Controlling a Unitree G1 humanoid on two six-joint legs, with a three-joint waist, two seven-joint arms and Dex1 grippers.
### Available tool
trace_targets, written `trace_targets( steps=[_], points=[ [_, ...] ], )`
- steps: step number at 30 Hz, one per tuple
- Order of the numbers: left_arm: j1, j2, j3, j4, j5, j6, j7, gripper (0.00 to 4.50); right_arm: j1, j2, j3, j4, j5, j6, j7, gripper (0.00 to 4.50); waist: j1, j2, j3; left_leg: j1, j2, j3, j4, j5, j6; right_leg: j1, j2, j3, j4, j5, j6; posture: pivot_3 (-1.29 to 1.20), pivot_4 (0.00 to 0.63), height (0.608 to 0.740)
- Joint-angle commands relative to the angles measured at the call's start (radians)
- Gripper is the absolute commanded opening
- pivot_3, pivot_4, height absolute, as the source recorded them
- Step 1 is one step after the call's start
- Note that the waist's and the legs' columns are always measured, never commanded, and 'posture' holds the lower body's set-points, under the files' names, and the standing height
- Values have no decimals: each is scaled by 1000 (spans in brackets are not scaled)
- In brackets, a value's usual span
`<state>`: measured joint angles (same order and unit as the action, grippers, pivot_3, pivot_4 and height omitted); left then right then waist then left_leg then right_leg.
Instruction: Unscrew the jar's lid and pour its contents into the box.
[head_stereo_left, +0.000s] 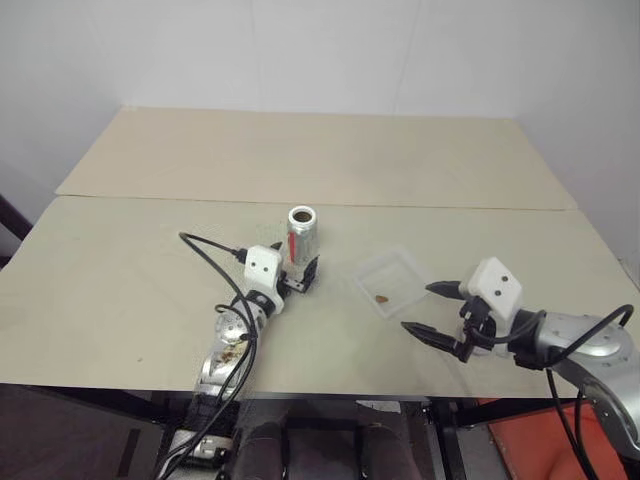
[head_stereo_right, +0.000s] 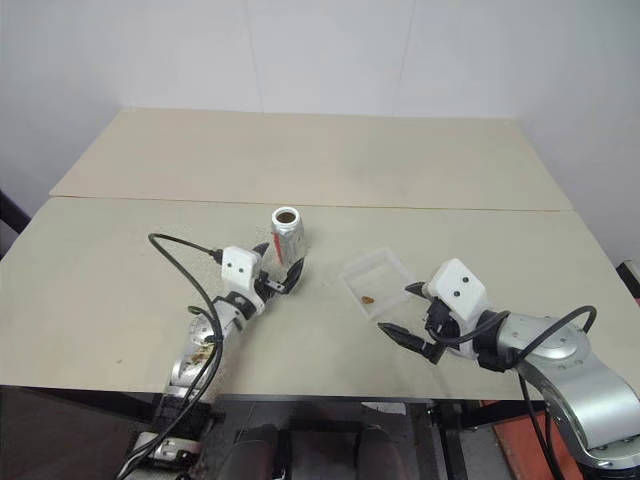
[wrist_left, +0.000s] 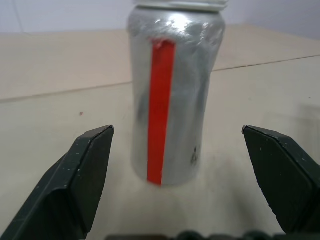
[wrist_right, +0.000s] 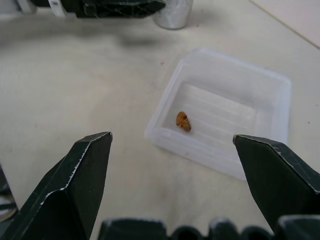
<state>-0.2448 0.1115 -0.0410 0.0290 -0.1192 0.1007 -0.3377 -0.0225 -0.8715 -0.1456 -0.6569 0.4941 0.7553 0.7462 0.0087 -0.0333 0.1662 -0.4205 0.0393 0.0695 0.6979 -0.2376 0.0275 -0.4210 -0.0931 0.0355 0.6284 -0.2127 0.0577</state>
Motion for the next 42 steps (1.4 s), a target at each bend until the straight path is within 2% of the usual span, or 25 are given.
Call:
trace_targets(
  steps=[1,5,8,10,13,15,25,32,37,42],
  points=[
    [57,43,13,-173,-38,52,-32,4487,1,-37,-28,-5,2,-12,31,4500,-1,0,0,0,0,0,0,0,0,0,0,0,0,0,0,0,150,740],
    [112,176,42,-322,-100,115,-143,4487,16,-98,-91,35,9,-30,101,4500,-2,0,0,0,1,0,0,0,0,0,0,0,0,0,-1,0,150,740],
    [117,318,108,-412,-238,165,-302,4487,70,-139,-184,77,13,-110,210,4500,2,0,0,0,1,1,0,0,0,-1,1,-1,0,-1,-2,0,150,740],
    [119,409,156,-429,-305,173,-394,4487,91,-152,-215,109,-6,-177,257,4500,1,1,0,1,2,1,-1,0,0,-1,1,-1,-1,-1,-3,0,150,740],
    [140,555,196,-416,-321,162,-523,4487,78,-160,-206,170,-64,-245,258,4500,-2,1,-1,1,3,2,-1,0,0,0,1,-1,-1,-2,-3,0,150,740],
    [150,606,208,-408,-333,166,-562,4487,66,-165,-194,190,-84,-249,249,4500,-5,1,-1,3,4,4,-2,0,0,0,2,0,-1,-4,-7,0,150,740],
    [181,686,262,-370,-407,194,-678,4487,76,-121,-224,139,-71,-291,249,4500,-5,1,-1,4,5,7,-3,0,0,-1,2,0,-1,-4,-6,0,150,740],
    [191,736,337,-363,-419,228,-678,4487,27,-144,-247,126,45,-238,309,4500,-6,1,-1,4,6,7,-3,0,-1,-1,3,0,-1,-4,-7,0,150,740],
    [283,792,455,-488,-435,301,-656,4487,-118,-141,-132,236,32,-269,338,4500,-19,1,0,4,8,10,-4,0,-1,-2,3,0,-1,-5,-9,0,150,740],
    [404,775,566,-598,-462,354,-617,4487,-273,-103,-3,338,3,-315,388,4500,-21,1,0,5,9,12,-5,0,-1,-2,2,0,-1,-7,-13,0,150,740]
  ],
)
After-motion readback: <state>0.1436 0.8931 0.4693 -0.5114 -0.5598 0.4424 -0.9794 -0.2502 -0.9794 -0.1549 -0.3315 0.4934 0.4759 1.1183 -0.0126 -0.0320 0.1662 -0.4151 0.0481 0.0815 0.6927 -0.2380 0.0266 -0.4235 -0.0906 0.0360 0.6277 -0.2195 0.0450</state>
